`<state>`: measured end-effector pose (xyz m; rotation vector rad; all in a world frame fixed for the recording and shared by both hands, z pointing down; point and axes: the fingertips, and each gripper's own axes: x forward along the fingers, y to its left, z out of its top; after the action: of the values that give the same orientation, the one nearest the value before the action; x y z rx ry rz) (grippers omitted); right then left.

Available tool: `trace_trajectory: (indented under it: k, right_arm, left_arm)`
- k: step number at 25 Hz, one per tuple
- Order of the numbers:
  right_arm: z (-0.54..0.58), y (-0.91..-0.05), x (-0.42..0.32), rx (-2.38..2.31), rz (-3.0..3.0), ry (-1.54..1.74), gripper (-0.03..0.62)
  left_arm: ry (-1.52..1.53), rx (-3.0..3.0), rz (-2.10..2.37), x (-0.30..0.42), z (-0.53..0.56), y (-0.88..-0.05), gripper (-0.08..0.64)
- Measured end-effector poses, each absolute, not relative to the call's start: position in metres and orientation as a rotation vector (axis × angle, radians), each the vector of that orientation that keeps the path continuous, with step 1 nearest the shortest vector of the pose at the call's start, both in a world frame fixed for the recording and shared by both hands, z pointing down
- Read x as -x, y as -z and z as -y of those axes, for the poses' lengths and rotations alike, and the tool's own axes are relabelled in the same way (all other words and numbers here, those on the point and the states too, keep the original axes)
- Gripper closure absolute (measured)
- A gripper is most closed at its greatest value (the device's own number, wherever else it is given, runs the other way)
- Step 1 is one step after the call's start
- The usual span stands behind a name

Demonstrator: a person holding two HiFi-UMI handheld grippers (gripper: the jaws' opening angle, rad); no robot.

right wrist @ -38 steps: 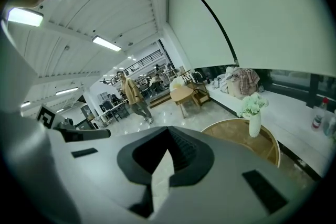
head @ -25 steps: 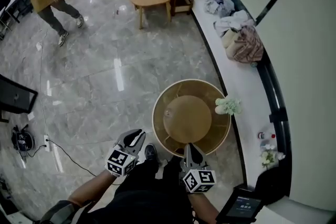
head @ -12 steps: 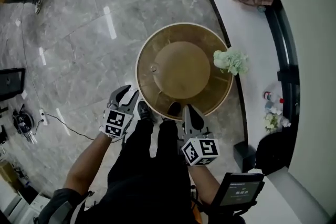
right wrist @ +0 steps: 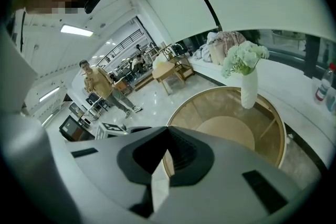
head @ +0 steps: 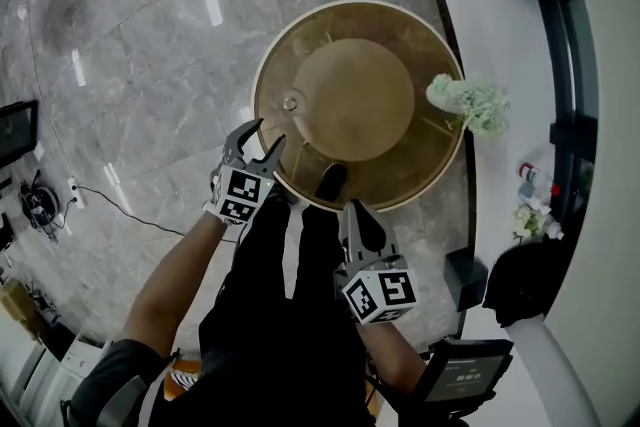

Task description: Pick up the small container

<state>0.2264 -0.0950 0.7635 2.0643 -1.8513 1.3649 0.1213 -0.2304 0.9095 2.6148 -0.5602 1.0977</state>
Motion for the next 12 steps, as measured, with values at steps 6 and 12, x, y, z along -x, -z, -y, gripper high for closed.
trace_trajectory:
  k: [6,12]
  right_arm:
    - [0.086,-0.784,-0.227,-2.021,1.8,-1.423,0.594]
    - [0.085,-0.802,-0.23,-2.011,1.76,-1.459,0.594]
  left_arm:
    - [-1.163,-2.579,0.546,-0.136,0.243,-0.957,0.316]
    - [-1.146,-2.562,0.513,-0.15,0.253,-0.987,0.241]
